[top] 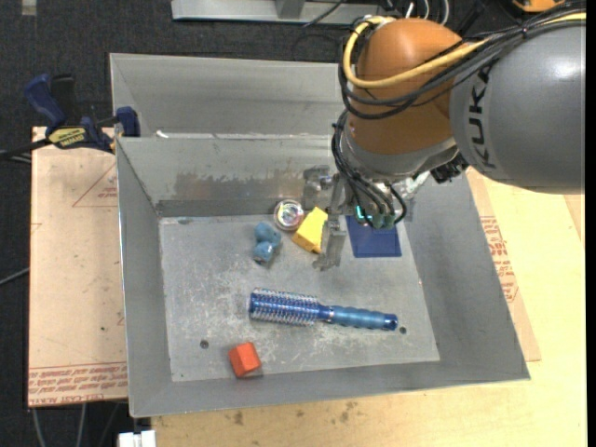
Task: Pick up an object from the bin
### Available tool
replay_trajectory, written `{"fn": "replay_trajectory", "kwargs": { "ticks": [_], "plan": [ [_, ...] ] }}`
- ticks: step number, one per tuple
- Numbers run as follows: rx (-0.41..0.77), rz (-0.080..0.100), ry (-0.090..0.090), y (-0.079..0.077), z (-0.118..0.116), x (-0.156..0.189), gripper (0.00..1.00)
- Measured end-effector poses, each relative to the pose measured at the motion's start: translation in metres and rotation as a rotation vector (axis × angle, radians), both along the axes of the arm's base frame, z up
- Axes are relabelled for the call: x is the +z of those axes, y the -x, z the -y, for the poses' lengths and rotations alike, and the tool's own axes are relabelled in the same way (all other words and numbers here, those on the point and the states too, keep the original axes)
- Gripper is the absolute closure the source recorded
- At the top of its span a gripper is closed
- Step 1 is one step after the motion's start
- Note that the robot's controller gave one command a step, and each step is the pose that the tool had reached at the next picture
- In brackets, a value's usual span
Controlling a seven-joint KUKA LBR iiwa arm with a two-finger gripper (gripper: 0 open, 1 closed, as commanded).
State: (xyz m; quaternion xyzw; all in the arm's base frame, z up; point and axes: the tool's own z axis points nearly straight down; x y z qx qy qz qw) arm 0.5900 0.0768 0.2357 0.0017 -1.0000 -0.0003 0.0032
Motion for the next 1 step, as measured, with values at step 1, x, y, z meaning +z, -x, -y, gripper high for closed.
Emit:
{"fn": "replay_trajectory", "kwargs": {
  "ticks": [1],
  "plan": [
    [0.077, 0.011, -0.001, 0.1006, 0.0217, -0.1682, 0.0]
  ]
}}
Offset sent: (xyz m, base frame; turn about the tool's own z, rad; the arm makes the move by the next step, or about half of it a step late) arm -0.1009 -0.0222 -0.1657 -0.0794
